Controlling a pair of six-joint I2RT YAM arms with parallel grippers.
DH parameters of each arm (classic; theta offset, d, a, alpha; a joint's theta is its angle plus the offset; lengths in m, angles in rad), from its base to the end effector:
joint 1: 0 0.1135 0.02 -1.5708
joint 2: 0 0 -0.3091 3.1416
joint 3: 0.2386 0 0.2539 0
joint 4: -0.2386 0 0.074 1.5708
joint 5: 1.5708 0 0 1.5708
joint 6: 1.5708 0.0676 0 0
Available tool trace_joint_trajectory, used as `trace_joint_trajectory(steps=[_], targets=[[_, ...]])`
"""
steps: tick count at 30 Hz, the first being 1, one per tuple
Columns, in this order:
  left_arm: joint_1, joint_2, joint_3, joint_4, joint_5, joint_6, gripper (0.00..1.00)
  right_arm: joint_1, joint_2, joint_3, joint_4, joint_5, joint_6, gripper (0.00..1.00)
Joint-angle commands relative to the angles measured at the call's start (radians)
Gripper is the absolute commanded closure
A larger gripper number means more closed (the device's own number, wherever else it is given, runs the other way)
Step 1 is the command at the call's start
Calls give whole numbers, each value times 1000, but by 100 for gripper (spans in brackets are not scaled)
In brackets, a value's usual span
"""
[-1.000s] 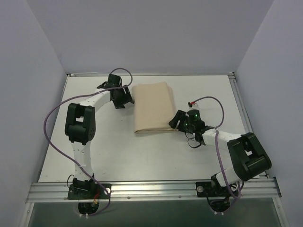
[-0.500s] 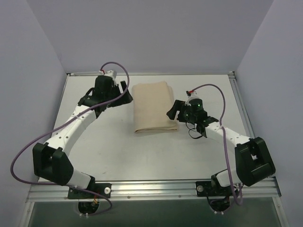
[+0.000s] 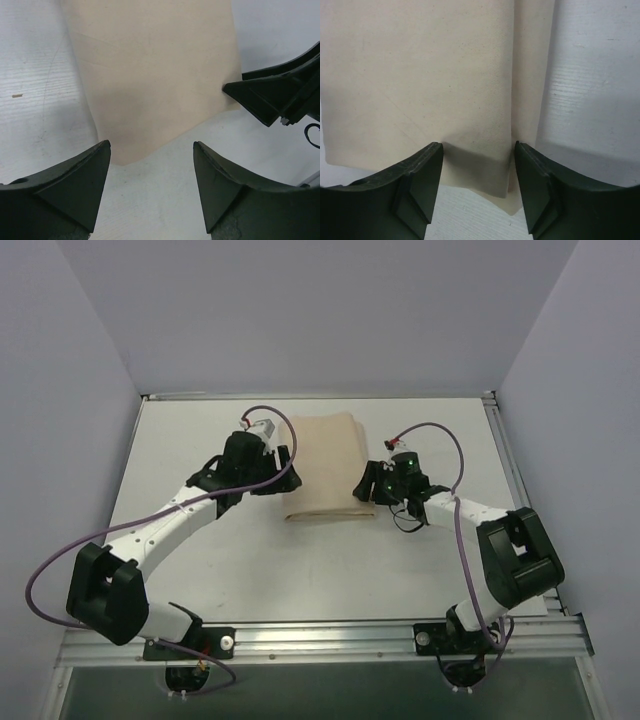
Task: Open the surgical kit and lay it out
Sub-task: Adjust the surgical kit at the center of the board, then open the surgical kit at the center of the board.
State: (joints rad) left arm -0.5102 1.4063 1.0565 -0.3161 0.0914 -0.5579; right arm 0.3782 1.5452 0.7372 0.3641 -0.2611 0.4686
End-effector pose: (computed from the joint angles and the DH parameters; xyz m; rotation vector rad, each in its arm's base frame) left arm 0.2874 -0.1679 0.3030 -0.0038 2.3222 -0.6658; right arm 0.3204 0.1461 0.2258 -0.0785 2.0899 0.7905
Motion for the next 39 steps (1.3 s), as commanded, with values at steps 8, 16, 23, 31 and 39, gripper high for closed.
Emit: trace_joint_trajectory(steps=[8,16,23,31,39], targets=[[-114,-4,17,120,-122,44,22,-9,-92,31,3,-10,8,82],[-252,25,-13,279,-159,182,14,-1,-102,76,24,-142,166,100],[-352,94,10,342,-307,300,10,10,-163,76,50,-162,416,100],[-424,187,63,358,-444,317,7,27,-203,59,96,-144,553,100],[-424,272,184,219,-640,297,9,41,-218,21,148,-164,587,100]])
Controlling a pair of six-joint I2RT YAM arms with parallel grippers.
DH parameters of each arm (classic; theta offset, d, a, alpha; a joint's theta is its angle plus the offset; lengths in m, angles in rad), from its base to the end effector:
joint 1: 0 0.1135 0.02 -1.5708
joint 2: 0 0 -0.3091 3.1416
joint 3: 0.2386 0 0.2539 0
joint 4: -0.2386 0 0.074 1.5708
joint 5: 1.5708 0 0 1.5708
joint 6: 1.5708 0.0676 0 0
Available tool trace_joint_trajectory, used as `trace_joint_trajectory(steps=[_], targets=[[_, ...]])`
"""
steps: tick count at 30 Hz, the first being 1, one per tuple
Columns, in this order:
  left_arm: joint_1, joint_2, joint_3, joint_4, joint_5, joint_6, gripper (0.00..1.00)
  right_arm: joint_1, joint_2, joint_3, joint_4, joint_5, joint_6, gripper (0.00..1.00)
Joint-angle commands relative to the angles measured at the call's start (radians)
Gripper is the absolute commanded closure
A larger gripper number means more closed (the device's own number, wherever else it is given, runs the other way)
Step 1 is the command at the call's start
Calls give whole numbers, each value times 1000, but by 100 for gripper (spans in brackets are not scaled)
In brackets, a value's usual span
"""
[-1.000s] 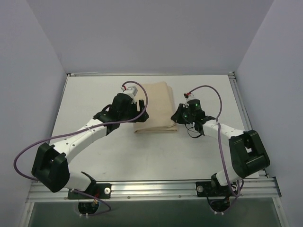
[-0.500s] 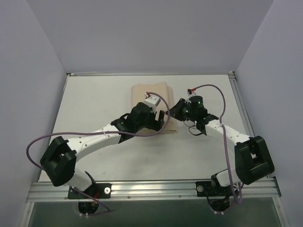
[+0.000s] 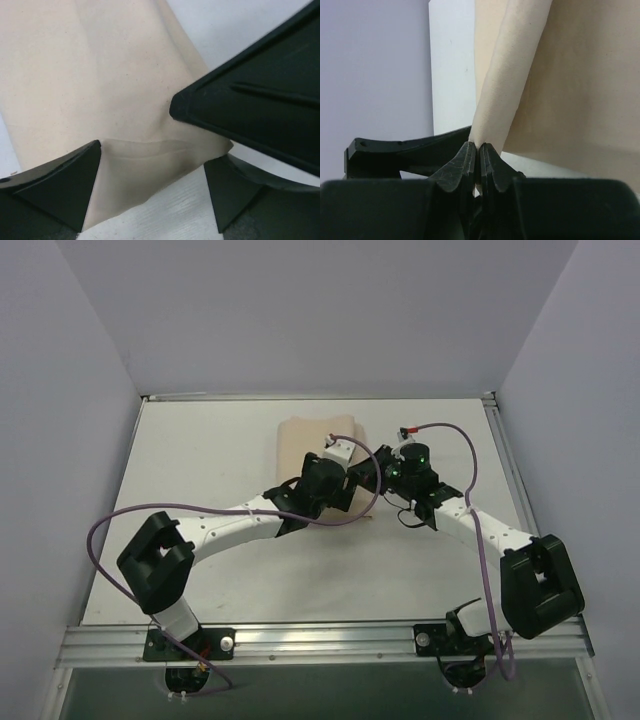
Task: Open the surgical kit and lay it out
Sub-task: Open the surgical kit at the center of the board.
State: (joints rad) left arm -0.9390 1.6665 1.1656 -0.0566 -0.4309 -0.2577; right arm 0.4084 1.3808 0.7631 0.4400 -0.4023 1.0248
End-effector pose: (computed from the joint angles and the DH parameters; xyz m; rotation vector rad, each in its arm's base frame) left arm 0.2647 -0.3139 0.2837 0.4543 2.0335 -0.2726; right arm 0.2938 0.1560 0.2990 0.2712 1.9341 1.3537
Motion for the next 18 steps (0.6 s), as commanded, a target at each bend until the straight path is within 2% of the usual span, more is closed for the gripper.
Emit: trace_joint_trajectory(steps=[1,3,4,5,6,7,10,14,15,18], targets=[[11,18,81,-45,-121,-6,19,12,-54,-11,75,-24,31,100],[29,13,86,-51,-120,-15,49,12,-52,-13,77,-27,26,100],[38,1,85,-54,-117,-38,70,10,-52,-10,72,-29,6,91],[67,-7,82,-66,-108,-52,79,7,-52,5,54,-23,-9,78],[86,-17,69,-75,-98,-67,88,6,-55,19,28,-12,-28,52],[104,-40,62,-87,-94,-102,97,6,-58,33,-22,15,-51,40],[189,-118,-7,-120,-88,-152,98,3,-74,102,-148,101,-159,14],[322,-252,-118,-150,-33,-216,98,1,-66,171,-236,144,-310,12],[374,-278,-139,-160,-23,-231,98,4,-59,192,-245,142,-331,15],[439,-390,-225,-199,-22,-297,98,23,-16,215,-241,102,-399,21]])
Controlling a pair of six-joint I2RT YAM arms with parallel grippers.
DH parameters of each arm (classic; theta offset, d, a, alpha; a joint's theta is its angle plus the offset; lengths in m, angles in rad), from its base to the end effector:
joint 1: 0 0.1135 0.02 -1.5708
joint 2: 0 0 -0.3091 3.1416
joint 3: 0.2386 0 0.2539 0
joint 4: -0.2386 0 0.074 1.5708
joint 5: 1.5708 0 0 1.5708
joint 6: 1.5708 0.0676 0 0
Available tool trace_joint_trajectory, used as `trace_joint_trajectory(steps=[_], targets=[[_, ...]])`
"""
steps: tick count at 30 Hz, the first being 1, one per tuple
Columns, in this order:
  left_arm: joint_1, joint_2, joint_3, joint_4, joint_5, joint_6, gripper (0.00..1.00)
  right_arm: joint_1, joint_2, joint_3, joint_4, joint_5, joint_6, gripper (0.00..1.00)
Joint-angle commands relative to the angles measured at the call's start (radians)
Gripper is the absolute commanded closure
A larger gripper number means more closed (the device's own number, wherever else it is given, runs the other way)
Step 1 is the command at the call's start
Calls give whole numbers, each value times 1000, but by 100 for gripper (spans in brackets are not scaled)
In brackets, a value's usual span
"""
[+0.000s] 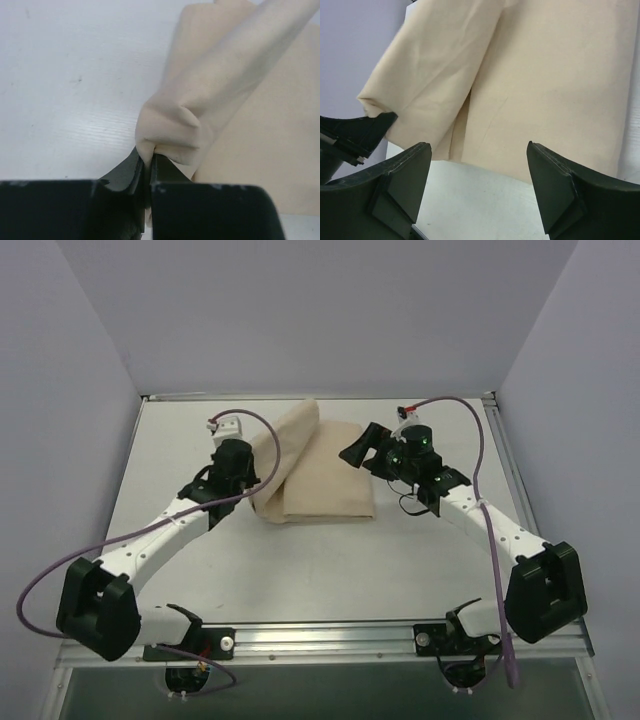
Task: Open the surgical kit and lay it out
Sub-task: Open the surgical kit at the center of the board.
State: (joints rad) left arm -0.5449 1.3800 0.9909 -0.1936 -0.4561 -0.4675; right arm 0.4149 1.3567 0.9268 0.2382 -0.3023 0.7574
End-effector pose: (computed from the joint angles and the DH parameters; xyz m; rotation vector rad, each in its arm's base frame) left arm 0.2933 -0.1429 0.3048 -0.1788 2.0821 -0.1206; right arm 0.3027 0.1553 0.3409 0.0876 1.8904 1.0947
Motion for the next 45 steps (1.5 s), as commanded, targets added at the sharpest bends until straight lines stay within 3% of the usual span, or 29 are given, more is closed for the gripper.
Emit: trace_joint_trajectory(steps=[1,5,6,7,11,12,15,20,26,27,35,38,41,42,45], targets=[[87,-149,-67,-81,0,-133,97,42,25,76,-42,-9,-150,22],[174,-240,-162,-173,2,-255,84,148,151,171,-88,21,-234,31],[189,-255,-181,-173,10,-270,76,169,172,191,-100,50,-245,32],[204,-280,-198,-175,29,-305,51,214,192,225,-102,66,-268,32],[279,-291,-245,-155,123,-324,18,324,315,317,-129,175,-308,26],[281,-288,-238,-162,123,-323,6,346,337,337,-154,205,-316,22],[292,-263,-216,-199,119,-306,6,426,421,421,-224,365,-339,18],[296,-269,-208,-218,146,-306,6,522,560,538,-339,633,-351,20],[304,-311,-271,-173,200,-326,6,599,728,714,-503,830,-336,28],[304,-311,-273,-172,201,-329,6,605,742,728,-528,868,-334,33],[310,-243,-271,-145,249,-339,5,637,838,826,-617,991,-316,48],[316,-211,-271,-130,270,-346,5,641,843,831,-629,1012,-314,60],[327,-188,-278,-110,284,-352,6,641,823,813,-608,1016,-314,77],[333,-182,-278,-104,292,-352,6,641,820,810,-602,1017,-314,87],[347,-154,-279,-83,316,-353,6,633,814,819,-606,1013,-317,100]])
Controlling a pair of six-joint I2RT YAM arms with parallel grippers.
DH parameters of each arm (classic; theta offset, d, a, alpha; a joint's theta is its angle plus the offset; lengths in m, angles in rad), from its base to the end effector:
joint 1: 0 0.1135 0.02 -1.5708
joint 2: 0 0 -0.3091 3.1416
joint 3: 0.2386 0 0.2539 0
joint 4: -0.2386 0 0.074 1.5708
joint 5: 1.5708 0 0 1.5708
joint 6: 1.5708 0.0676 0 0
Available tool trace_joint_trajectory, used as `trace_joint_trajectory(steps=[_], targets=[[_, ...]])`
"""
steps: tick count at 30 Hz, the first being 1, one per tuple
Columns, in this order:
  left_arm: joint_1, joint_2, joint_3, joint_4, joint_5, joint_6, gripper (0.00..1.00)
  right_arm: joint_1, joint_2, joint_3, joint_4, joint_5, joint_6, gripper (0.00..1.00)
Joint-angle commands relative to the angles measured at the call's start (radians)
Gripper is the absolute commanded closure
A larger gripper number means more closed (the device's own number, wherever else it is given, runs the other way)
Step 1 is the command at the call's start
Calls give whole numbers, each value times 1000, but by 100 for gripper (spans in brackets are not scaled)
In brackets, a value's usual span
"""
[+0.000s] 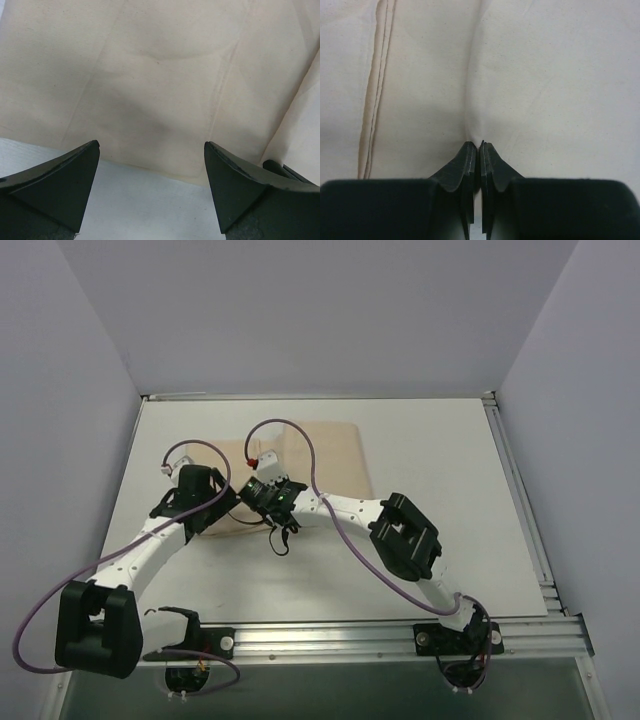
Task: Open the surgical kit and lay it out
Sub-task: Open the surgical kit at the center of the board.
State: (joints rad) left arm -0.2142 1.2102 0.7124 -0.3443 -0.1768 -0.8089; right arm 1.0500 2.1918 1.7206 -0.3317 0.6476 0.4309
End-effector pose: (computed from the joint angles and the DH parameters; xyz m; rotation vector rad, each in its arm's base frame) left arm 0.2468 -0.0415 0.2328 -0.7843 2.2813 -0.2638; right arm 0.3020 0.4444 0.2143 -0.3795 2.1491 0.0536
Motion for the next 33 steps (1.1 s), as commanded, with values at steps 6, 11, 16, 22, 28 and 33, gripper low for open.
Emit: trace_joint_trajectory(steps=[6,11,16,22,28,33], targets=[[42,130,44,131,118,53,6,-44,-144,-18,-14,109,14,100],[62,365,165,102,227,129,6,-206,-358,-200,60,23,6,100],[73,420,190,146,260,137,4,-390,-504,-384,114,-52,17,100],[65,345,211,117,241,192,6,-688,-674,-647,201,-169,6,100],[12,304,257,53,211,255,6,-832,-704,-701,206,-194,-46,61],[-53,340,323,7,186,298,6,-811,-705,-665,214,-253,-104,31]])
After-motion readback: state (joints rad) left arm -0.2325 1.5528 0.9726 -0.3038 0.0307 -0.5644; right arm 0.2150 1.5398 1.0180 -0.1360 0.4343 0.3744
